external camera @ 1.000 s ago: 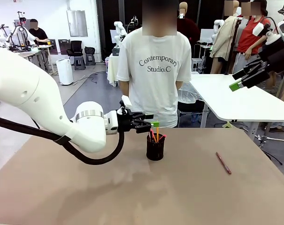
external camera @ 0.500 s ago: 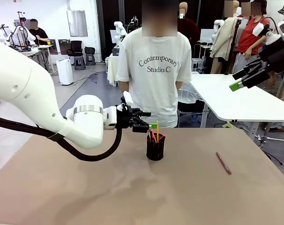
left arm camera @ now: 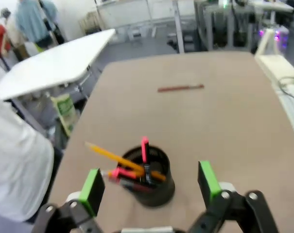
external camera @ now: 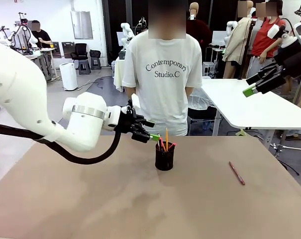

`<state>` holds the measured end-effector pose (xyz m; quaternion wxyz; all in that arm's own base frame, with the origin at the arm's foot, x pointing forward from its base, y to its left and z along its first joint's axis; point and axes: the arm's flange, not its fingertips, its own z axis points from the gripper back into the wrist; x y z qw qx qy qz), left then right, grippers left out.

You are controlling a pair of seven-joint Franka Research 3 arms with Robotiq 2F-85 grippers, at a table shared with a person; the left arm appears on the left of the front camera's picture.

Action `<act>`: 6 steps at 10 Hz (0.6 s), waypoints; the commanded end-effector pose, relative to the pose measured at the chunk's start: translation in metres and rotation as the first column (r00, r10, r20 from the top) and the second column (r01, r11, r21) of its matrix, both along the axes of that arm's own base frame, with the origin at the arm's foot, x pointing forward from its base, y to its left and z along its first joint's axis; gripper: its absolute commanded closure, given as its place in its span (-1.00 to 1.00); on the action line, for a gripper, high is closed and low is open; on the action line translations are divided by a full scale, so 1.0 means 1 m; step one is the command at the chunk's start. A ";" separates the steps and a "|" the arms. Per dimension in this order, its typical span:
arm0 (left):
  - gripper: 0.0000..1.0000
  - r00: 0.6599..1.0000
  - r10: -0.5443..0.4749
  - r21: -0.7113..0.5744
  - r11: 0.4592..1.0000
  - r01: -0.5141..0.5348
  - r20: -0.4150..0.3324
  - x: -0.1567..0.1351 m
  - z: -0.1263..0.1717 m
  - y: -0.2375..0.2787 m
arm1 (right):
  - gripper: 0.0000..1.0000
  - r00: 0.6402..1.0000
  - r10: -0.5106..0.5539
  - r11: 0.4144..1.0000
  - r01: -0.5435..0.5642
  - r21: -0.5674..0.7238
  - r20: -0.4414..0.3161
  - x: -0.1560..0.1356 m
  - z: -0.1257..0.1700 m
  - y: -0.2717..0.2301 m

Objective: Place the pens into the pen holder.
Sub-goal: Pick up a writing instrument from the table and place it into the Pen holder.

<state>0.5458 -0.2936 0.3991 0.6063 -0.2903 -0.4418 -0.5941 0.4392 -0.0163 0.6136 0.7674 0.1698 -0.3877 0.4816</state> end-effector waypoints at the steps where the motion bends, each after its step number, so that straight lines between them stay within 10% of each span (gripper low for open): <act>1: -1.00 0.999 -0.028 0.185 0.982 0.036 -0.045 -0.010 0.029 0.019 | -1.00 1.000 0.010 1.000 -0.010 0.010 0.011 0.001 0.001 0.000; 6: -1.00 0.983 0.181 0.299 0.940 -0.163 -0.033 -0.007 0.099 0.068 | -1.00 1.000 0.010 1.000 -0.010 0.010 0.011 0.001 0.001 0.000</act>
